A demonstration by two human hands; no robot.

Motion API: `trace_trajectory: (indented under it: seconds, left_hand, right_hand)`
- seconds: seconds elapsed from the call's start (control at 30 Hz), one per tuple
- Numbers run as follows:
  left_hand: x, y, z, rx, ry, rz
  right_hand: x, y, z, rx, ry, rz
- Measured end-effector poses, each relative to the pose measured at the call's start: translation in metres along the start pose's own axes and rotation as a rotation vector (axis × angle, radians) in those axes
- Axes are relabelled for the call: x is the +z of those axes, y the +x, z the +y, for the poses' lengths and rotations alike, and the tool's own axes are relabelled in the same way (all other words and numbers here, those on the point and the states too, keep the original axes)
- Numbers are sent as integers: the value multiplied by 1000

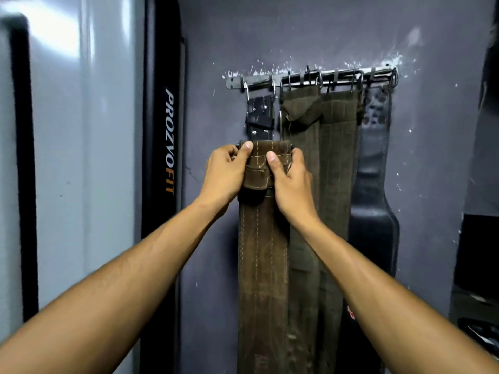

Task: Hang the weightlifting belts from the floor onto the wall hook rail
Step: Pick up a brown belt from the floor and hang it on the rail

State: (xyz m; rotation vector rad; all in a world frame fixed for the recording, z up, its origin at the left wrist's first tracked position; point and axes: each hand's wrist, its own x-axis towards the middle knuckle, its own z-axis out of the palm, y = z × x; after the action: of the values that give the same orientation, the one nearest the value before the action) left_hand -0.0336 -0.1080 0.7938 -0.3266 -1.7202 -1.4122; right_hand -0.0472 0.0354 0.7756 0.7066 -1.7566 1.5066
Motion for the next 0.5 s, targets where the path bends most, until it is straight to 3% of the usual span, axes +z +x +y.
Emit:
trace_trajectory:
  seconds: [0.27,0.5]
  left_hand:
    - [-16,119,-28,107,2,246]
    - [-19,225,-23,186,86,218]
  right_hand:
    - [78,105,-18,-19,-94,65]
    - [115,190,-32,-112,-392,108]
